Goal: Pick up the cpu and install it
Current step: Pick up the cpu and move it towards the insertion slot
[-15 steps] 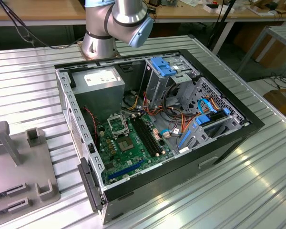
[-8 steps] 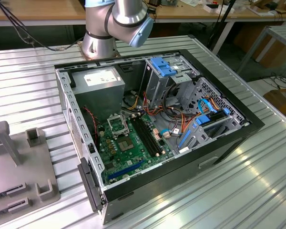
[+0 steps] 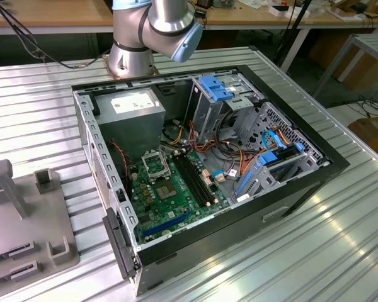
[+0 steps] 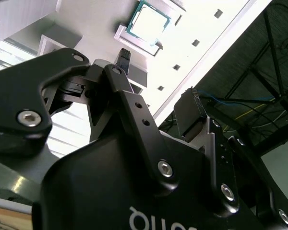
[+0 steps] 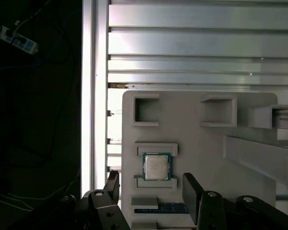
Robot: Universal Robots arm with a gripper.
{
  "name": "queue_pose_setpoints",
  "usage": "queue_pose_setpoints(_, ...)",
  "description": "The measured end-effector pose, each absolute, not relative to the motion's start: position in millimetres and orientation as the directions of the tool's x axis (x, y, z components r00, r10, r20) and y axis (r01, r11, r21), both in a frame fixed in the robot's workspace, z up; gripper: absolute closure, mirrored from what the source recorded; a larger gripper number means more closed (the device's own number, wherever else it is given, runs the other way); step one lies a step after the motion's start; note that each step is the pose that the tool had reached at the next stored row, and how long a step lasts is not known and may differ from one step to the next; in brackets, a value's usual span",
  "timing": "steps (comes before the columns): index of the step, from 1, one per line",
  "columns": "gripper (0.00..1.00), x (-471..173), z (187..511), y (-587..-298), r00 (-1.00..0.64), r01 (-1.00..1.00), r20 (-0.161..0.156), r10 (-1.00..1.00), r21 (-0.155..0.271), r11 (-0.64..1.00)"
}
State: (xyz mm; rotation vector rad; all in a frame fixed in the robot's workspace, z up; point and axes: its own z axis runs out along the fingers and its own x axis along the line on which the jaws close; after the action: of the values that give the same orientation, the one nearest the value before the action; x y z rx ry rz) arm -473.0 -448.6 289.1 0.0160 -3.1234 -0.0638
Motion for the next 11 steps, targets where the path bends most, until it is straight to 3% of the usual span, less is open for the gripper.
queue_pose_setpoints(11, 0.36, -473.1, 288.4, -448.9, -1.000, -0.012, 0.017, -0.013, 0.041, 0.999)
